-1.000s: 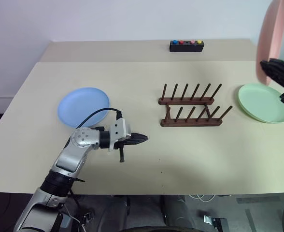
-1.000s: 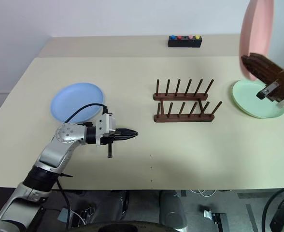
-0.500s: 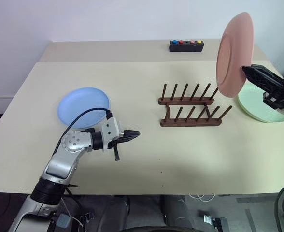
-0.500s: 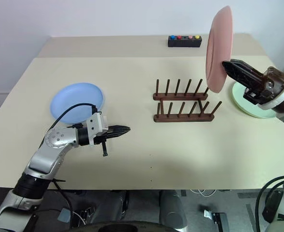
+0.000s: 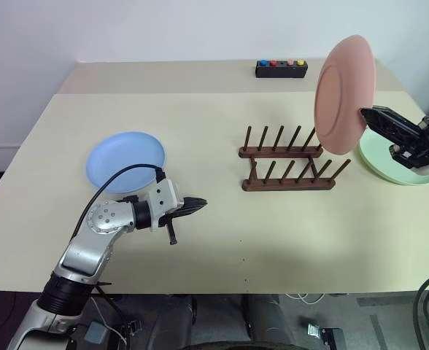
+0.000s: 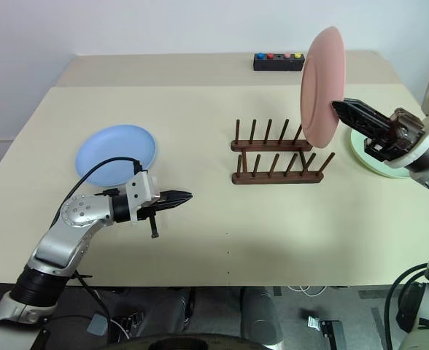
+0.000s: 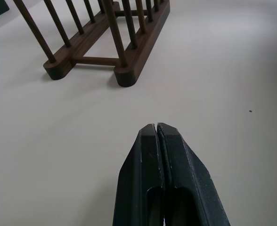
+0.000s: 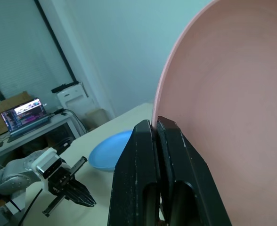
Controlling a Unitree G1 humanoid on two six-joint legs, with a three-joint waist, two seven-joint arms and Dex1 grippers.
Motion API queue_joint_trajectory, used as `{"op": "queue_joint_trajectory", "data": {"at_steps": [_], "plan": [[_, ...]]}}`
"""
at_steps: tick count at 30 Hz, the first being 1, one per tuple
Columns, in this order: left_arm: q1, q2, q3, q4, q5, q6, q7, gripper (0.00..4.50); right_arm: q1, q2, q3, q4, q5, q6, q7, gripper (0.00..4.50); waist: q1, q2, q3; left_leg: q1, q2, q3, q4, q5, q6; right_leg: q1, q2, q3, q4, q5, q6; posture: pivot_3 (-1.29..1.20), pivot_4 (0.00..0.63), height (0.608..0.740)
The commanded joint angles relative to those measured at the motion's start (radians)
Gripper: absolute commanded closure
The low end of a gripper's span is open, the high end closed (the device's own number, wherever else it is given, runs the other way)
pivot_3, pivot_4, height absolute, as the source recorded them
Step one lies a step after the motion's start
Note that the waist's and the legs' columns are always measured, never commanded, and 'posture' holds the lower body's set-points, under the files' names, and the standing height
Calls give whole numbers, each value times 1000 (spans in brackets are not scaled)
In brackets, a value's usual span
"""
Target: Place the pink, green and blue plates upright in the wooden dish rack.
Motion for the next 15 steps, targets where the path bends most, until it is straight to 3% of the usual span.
{"op": "queue_joint_trajectory", "data": {"at_steps": [1,15], "plan": [[-9,4,17,-33,-15,-1,0,4500,-29,-25,-28,-4,9,-6,17,4445,-1,0,0,0,0,0,0,0,0,0,0,0,0,0,0,0,150,740],[-19,4,15,-23,-16,-1,-13,4500,-23,-28,-21,82,-40,-17,45,4445,-1,0,0,-2,0,0,0,0,0,-2,0,0,0,0,0,0,150,740]]}}
